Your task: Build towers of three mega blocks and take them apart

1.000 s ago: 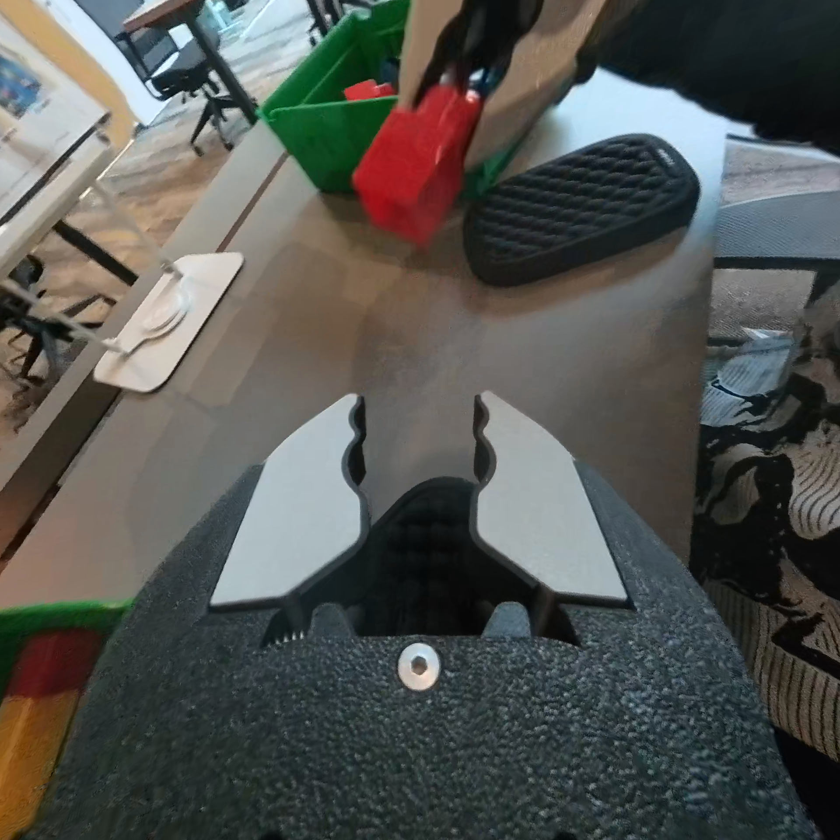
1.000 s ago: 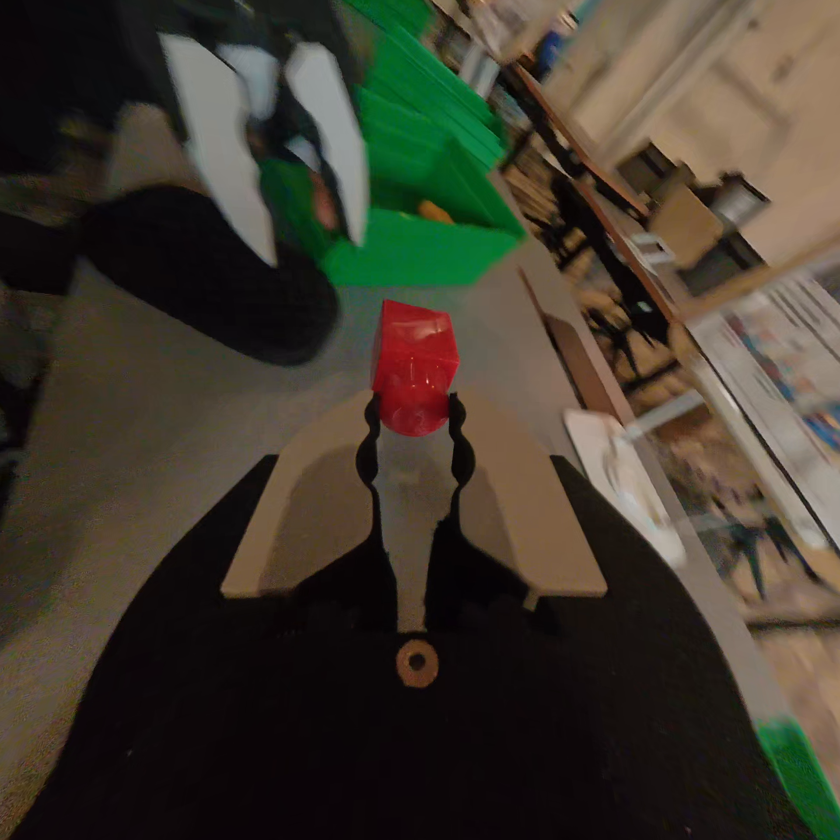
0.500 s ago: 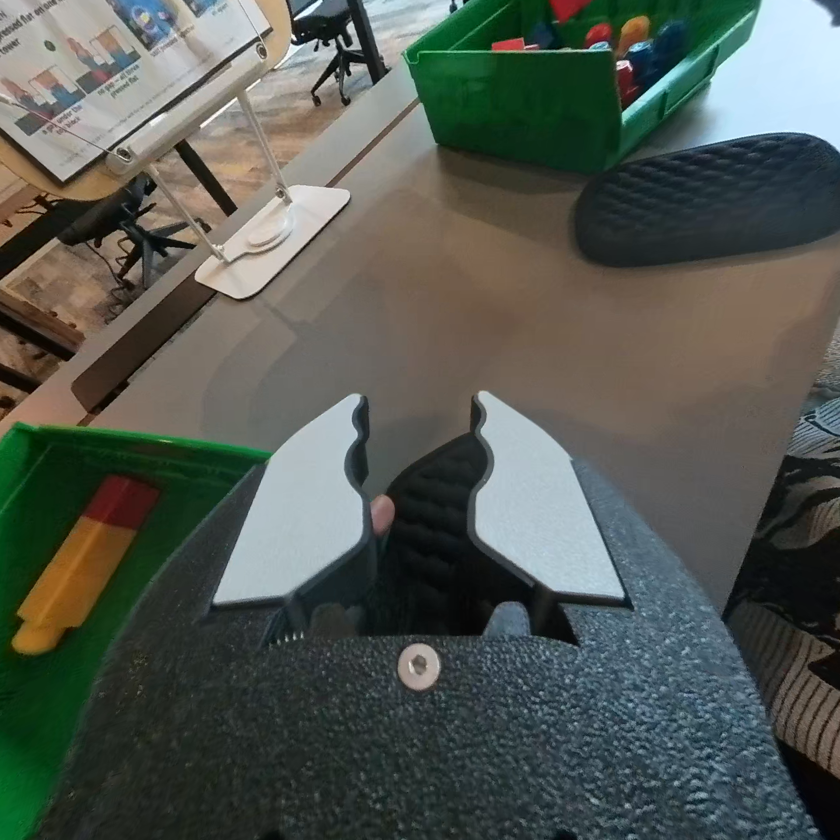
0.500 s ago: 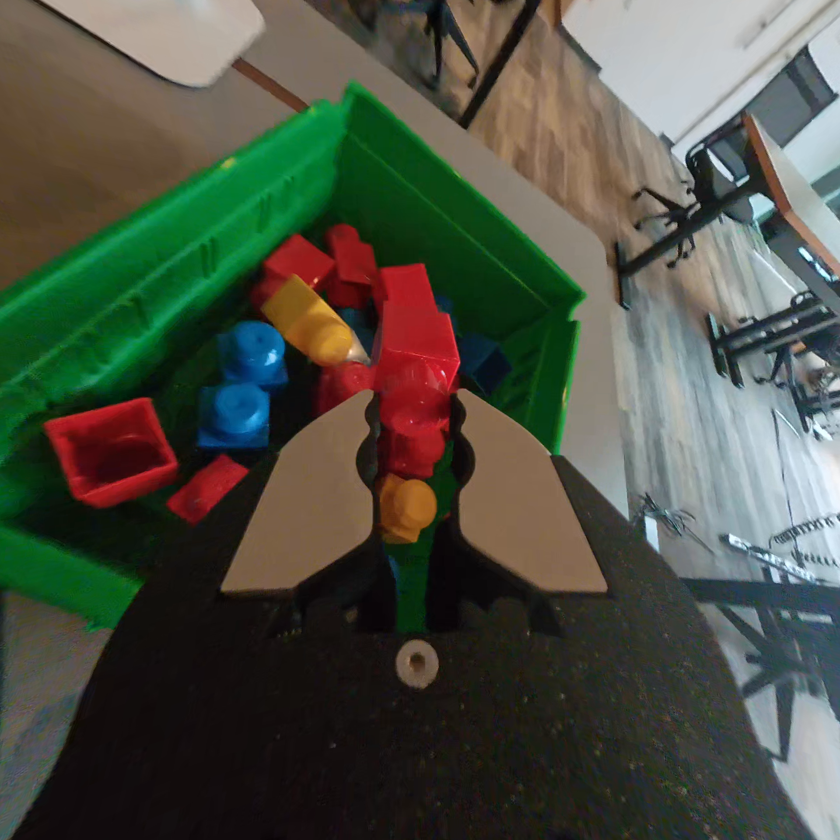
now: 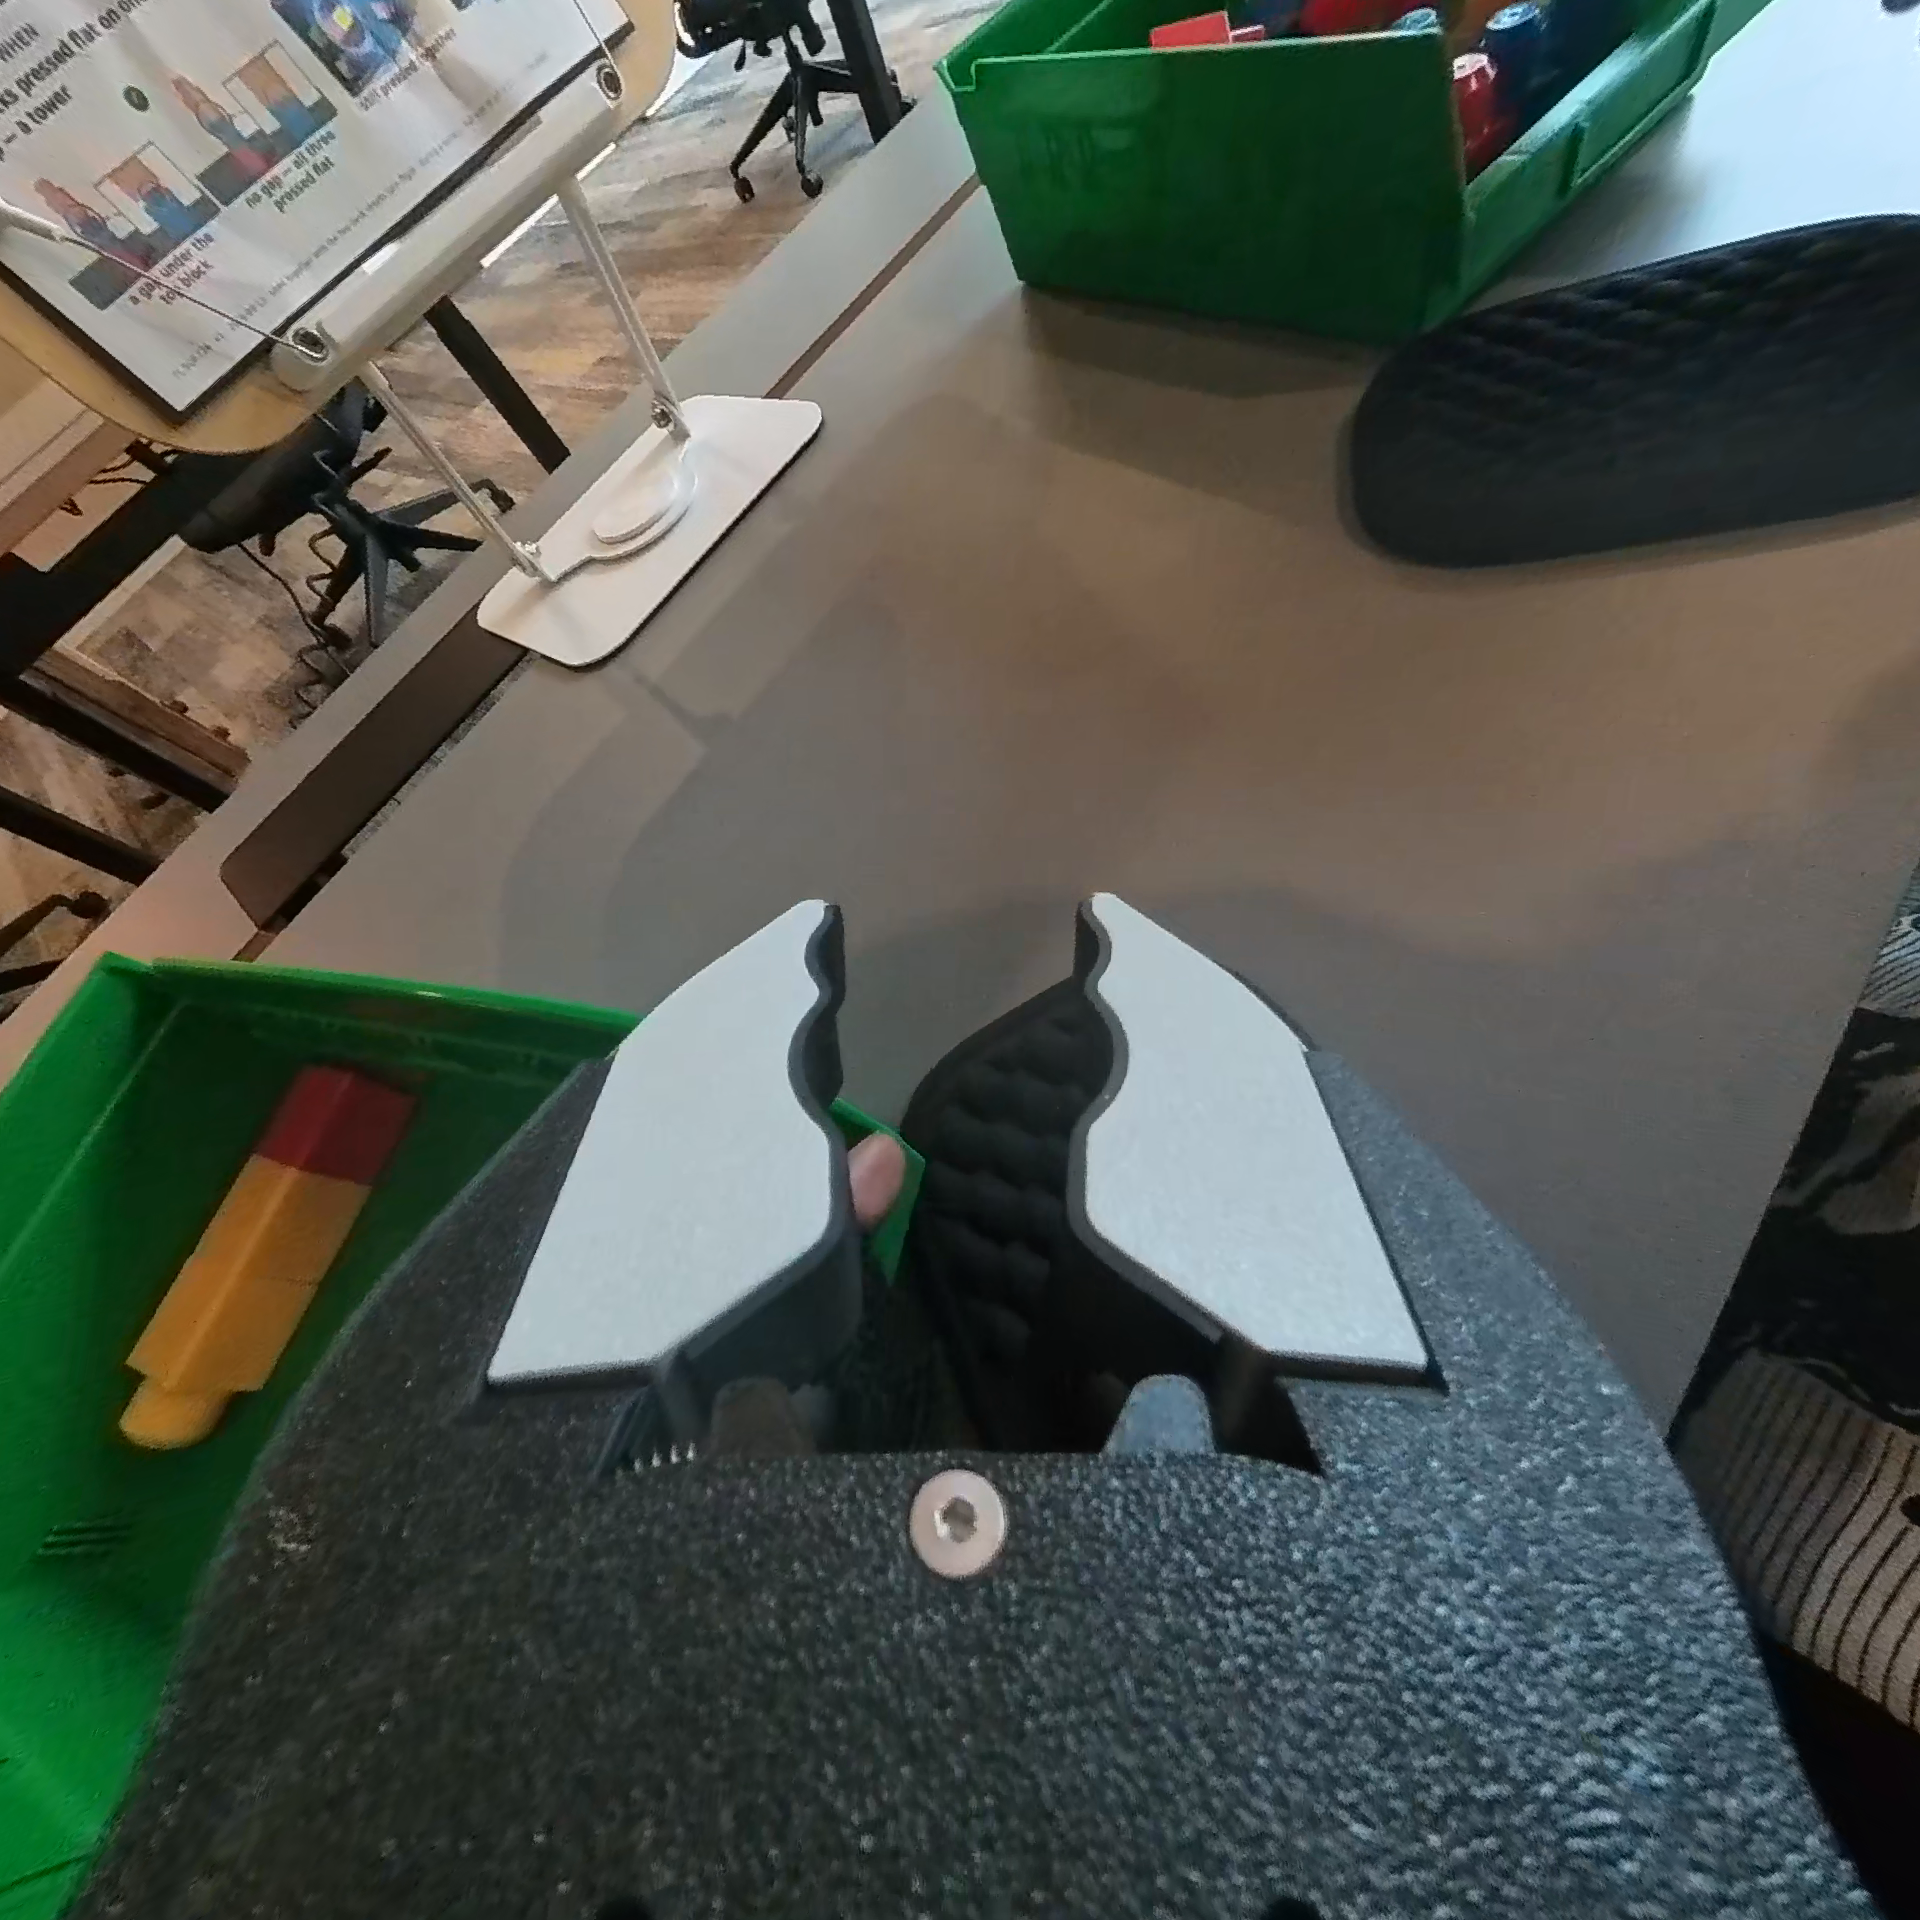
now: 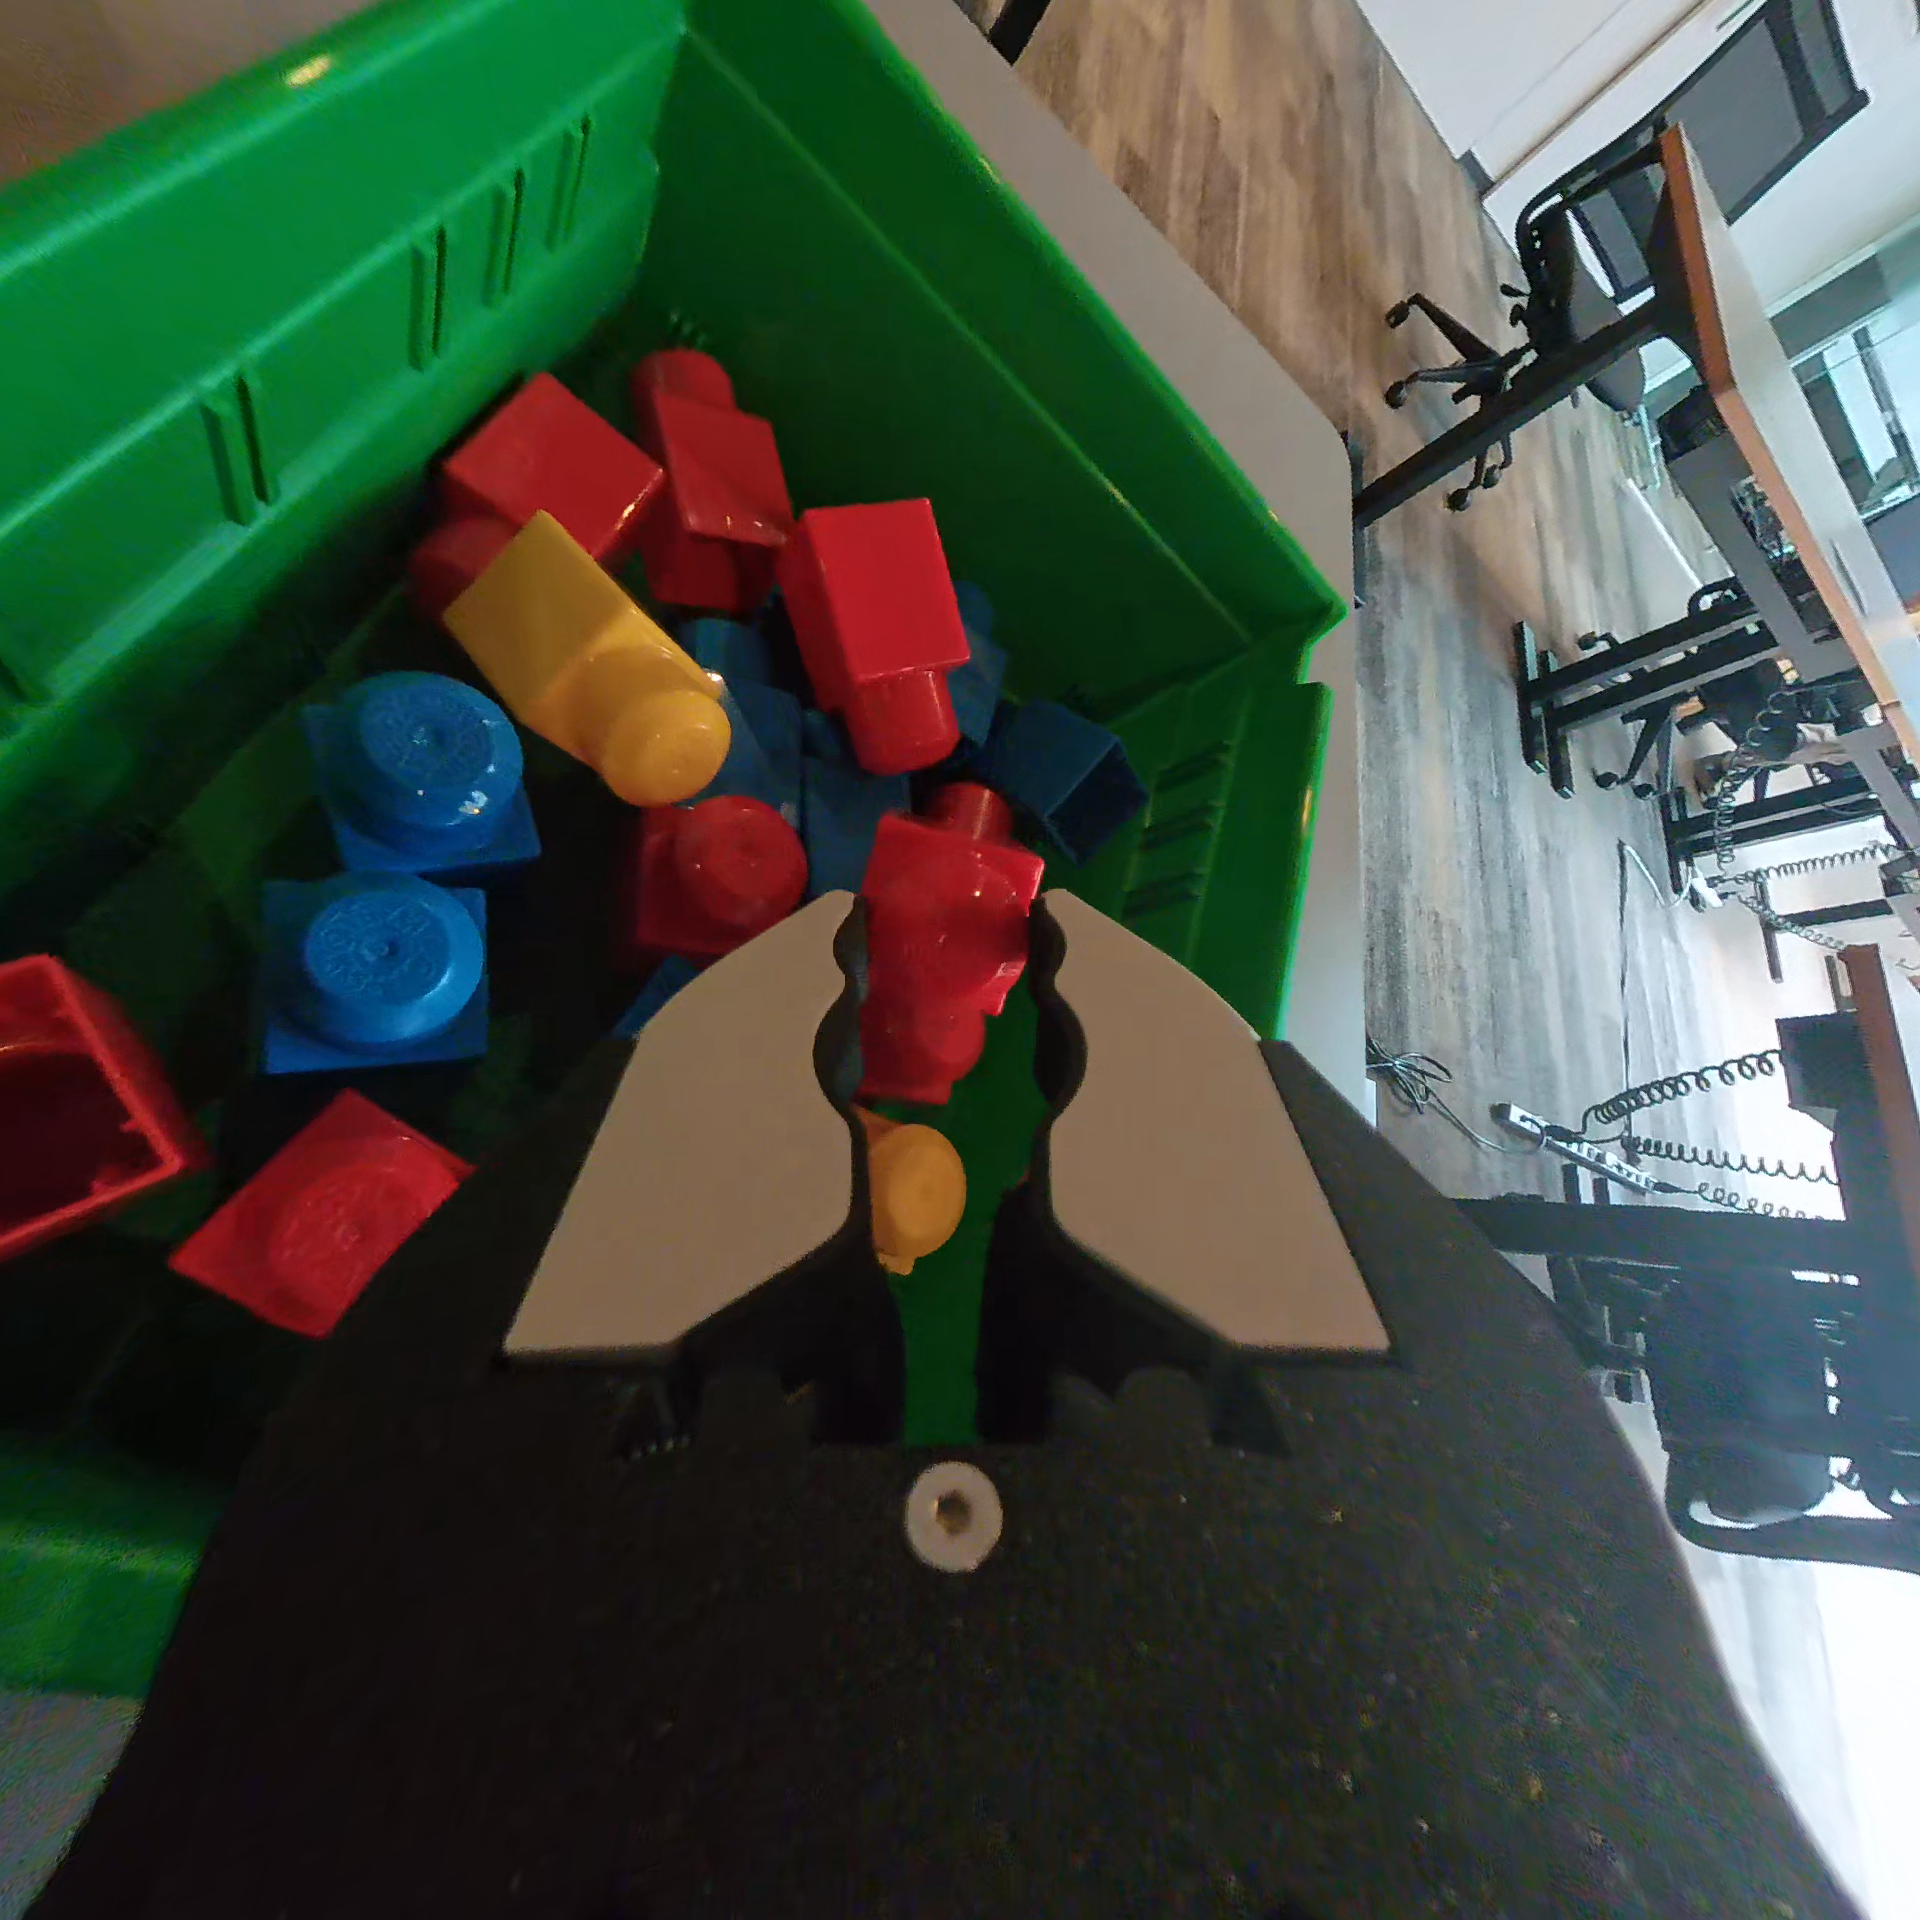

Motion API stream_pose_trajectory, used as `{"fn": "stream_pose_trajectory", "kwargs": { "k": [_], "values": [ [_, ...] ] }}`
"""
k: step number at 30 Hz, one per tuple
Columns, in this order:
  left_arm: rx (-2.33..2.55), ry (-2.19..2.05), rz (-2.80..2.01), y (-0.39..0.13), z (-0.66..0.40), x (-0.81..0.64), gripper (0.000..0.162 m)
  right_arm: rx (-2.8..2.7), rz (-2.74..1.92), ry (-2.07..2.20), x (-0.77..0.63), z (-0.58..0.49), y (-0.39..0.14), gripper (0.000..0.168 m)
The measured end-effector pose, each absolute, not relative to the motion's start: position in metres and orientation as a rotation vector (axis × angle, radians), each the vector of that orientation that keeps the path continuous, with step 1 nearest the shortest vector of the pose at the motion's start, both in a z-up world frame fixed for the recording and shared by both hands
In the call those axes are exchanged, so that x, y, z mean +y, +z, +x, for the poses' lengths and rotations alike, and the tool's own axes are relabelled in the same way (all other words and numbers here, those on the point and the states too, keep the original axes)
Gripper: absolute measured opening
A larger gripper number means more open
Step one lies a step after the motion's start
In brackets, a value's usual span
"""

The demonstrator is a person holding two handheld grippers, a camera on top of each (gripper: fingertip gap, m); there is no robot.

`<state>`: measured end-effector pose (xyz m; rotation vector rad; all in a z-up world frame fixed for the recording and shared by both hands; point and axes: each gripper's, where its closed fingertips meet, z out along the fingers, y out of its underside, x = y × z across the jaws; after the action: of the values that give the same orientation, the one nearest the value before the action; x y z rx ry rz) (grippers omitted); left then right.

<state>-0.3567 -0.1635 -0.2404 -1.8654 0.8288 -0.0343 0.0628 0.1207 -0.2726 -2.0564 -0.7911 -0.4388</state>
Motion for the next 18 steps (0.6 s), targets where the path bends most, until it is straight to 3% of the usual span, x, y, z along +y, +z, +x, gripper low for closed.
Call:
{"fn": "stream_pose_trajectory", "kwargs": {
  "k": [9,18],
  "values": [
    [0.82,0.001,-1.869,-0.236,-0.361,-0.161,0.042,-0.744,-2.014,-0.455,0.111,0.065,-0.257,0.044],
    [0.707,0.135,-1.919,-0.218,-0.409,-0.155,0.042,-0.801,-1.759,-0.142,0.047,-0.004,-0.213,0.053]
  ]
}}
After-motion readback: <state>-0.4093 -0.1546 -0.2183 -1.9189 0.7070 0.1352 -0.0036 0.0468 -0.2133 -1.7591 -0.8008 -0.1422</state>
